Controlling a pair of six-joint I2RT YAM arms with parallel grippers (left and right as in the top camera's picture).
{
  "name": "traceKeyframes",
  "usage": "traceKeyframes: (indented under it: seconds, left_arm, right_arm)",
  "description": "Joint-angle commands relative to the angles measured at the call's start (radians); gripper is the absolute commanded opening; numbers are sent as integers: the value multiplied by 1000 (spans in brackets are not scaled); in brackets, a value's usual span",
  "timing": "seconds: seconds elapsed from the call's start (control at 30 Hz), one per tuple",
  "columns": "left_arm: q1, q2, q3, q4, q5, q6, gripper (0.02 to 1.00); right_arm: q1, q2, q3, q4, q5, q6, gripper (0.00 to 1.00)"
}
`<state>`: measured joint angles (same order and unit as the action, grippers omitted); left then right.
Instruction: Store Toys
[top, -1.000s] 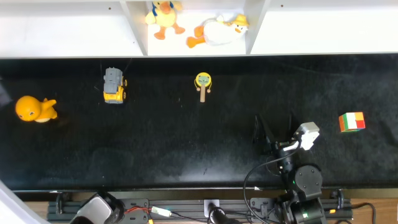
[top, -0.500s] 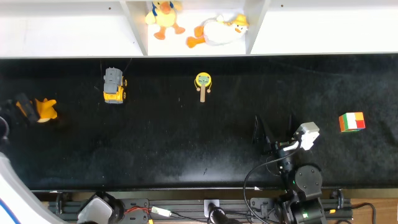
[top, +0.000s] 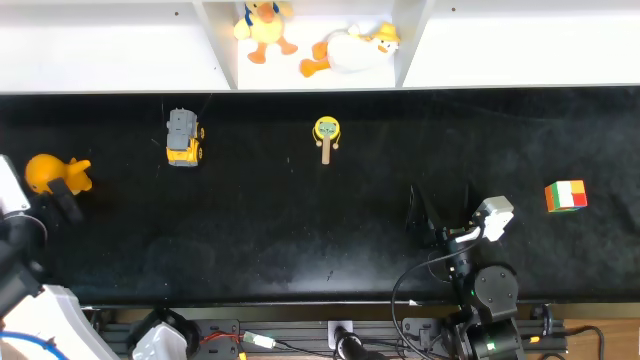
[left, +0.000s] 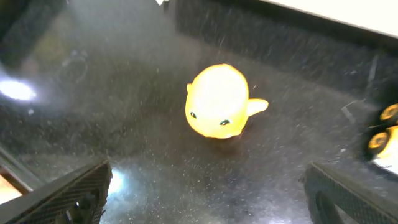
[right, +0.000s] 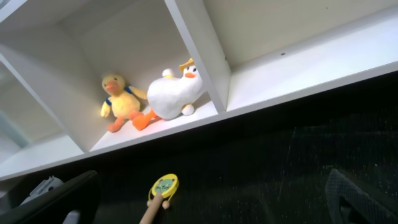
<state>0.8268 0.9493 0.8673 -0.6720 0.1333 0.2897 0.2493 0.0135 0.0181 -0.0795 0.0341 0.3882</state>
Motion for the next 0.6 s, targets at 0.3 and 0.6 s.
traceKeyframes:
  seconds: [0.3,0.6]
  left_arm:
    - [26,163,-31,111,109,164,998]
    - [66,251,-31,164,199,235,998]
  right_arm:
    - [-3,-10,-14,5,10,0,996]
    - [-3,-10,-14,5,10,0,989]
